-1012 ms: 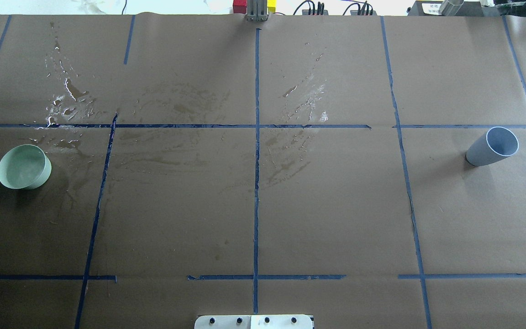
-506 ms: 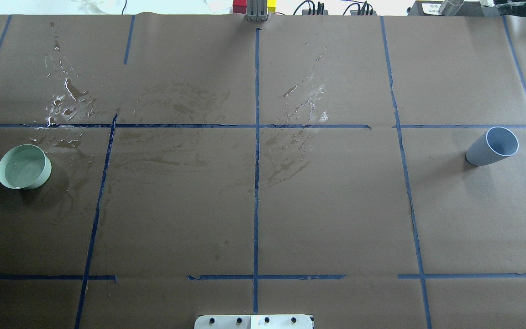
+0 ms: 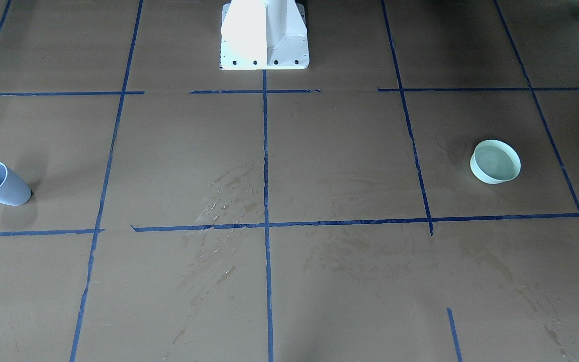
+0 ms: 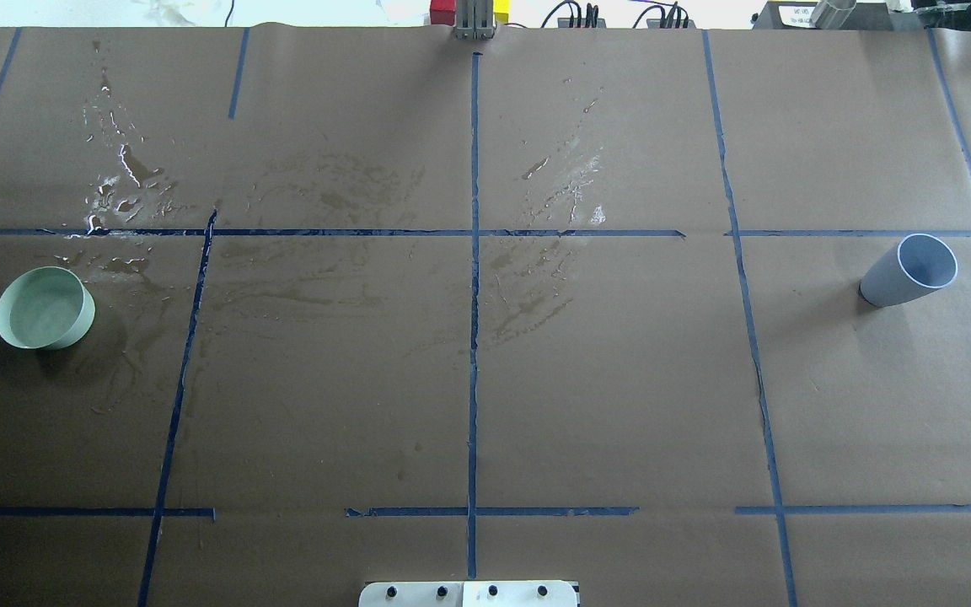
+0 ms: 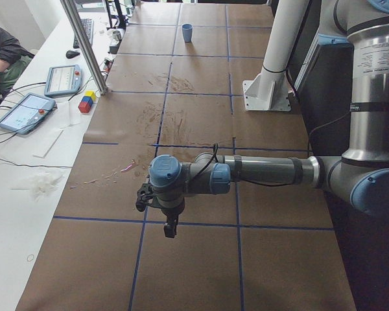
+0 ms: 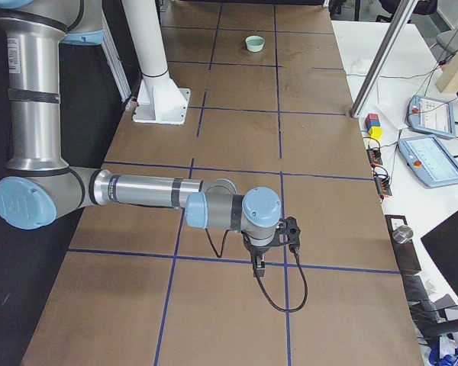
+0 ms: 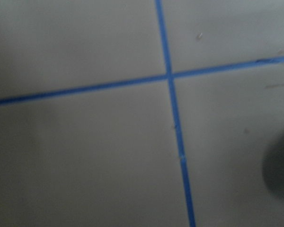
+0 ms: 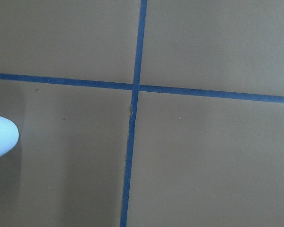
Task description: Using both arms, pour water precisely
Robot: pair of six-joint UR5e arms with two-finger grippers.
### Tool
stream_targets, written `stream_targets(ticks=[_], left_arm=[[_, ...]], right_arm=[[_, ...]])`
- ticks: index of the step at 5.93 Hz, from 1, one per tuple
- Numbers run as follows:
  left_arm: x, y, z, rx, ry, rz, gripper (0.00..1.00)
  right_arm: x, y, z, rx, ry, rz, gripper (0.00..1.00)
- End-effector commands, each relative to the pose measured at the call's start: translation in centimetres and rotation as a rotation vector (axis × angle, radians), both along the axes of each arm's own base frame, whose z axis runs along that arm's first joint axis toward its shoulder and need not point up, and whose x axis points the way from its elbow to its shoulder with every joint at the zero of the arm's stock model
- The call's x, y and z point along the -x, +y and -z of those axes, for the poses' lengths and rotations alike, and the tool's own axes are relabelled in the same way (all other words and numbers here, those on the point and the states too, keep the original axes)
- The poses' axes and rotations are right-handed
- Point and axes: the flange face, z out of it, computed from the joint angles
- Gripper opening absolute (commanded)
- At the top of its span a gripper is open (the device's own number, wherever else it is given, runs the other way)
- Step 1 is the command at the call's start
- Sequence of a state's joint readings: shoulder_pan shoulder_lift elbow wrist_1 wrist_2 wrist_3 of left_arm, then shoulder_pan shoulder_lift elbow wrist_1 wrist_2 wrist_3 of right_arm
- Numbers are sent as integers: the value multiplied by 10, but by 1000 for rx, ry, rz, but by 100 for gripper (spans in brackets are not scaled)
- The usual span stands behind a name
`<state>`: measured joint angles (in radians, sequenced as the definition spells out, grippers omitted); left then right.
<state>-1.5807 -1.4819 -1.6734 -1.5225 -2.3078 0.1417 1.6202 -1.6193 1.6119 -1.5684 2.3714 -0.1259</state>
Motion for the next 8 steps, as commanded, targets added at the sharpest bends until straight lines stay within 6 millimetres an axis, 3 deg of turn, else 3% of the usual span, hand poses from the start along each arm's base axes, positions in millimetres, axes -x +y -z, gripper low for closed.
stream_targets(ticks=[1, 2, 3, 5, 8], left_arm=[[1, 3, 14, 59, -3, 25, 100], [1, 19, 28, 26, 0, 23, 100], [-1, 49, 28, 35, 8, 20, 100], [-2, 51, 35, 21, 9, 19, 100], [-4, 44, 34, 11, 6, 14, 100]], right_arm=[[17, -1, -1, -6, 18, 48, 100], [15, 7, -11, -9, 46, 66, 100], [15, 11, -16, -23, 46, 91, 100], [15, 15, -19, -22, 43, 91, 100], [16, 40, -29, -14, 25, 73, 100]])
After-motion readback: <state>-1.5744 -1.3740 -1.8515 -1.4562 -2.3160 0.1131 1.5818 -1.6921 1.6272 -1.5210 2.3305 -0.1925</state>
